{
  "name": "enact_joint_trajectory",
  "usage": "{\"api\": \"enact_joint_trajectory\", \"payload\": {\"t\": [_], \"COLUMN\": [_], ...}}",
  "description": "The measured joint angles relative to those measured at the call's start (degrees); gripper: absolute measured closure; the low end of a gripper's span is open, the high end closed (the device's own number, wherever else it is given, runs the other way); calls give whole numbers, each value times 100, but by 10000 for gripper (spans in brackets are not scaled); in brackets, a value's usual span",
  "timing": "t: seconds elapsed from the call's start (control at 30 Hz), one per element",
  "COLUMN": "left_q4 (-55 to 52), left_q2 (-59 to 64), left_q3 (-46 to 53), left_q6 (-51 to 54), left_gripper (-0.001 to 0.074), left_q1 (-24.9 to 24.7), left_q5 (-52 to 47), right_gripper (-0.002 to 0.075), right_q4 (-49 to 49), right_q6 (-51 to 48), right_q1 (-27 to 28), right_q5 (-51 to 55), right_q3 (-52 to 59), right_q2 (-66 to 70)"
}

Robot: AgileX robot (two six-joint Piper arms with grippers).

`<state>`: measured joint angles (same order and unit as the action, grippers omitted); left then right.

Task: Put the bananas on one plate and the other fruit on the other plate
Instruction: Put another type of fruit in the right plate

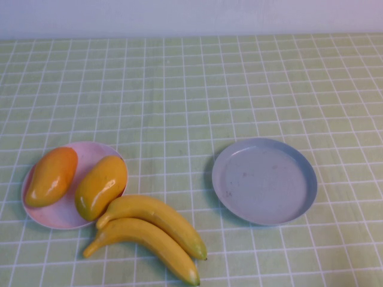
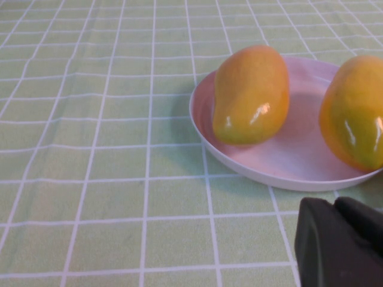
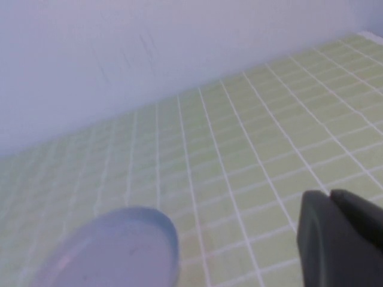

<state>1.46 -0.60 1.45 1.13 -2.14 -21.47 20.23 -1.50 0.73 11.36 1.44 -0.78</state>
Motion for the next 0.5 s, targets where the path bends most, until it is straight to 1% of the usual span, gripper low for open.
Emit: {"api": "enact_joint_trajectory", "payload": {"t": [0.13, 0.27, 0.4, 0.5], "left_q4": [0, 0, 0, 0], "left_q2": [0, 0, 0, 0], "left_q3": [0, 0, 0, 0], "left_q6": [0, 0, 0, 0], "left_gripper": [735, 735, 735, 735], "left_q1": [0, 0, 0, 0], "left_q5": [0, 0, 0, 0], "right_gripper": [743, 743, 743, 743], "right_q4": [1235, 1832, 2201, 2350], "right_q6": [0, 0, -67, -101], "right_q1": [0, 0, -13, -37], "right_q5": [-560, -779, -168, 478], "right_q3": [0, 0, -83, -493], "right_q2": [0, 0, 0, 127]}}
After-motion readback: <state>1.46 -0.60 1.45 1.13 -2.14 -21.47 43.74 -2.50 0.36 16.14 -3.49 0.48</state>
